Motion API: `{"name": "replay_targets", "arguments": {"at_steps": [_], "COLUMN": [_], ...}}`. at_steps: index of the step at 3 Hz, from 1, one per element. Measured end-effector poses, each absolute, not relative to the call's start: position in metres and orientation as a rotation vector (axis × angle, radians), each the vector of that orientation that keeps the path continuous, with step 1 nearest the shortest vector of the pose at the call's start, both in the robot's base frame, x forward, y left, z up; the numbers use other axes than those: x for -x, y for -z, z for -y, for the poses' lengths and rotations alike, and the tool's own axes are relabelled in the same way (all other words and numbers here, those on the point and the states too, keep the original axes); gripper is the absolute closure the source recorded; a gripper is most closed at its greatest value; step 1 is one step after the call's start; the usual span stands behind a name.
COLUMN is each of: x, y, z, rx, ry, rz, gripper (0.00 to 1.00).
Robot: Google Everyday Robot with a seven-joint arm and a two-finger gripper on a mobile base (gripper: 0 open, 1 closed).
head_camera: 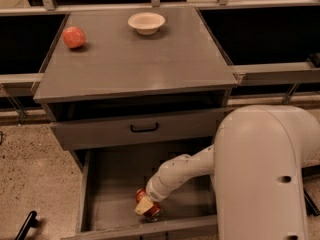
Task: Pick coke can from middle drawer and place on counter
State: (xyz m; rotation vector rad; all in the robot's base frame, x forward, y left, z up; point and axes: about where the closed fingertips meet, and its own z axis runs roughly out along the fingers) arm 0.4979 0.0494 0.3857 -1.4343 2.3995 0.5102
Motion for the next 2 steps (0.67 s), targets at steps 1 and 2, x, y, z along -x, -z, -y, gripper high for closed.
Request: {"name": "replay_targets", "arguments": {"at_steps": [1,2], "x": [-0.4959,-0.4956], "y": [-0.37,-0.3617], "z": [-0.0466,-0.0519], "rx": [1.422,1.418], "ry": [-0.503,-0.51], "rz": [-2.434,-2.449], "gripper": [0.49,0.8]}}
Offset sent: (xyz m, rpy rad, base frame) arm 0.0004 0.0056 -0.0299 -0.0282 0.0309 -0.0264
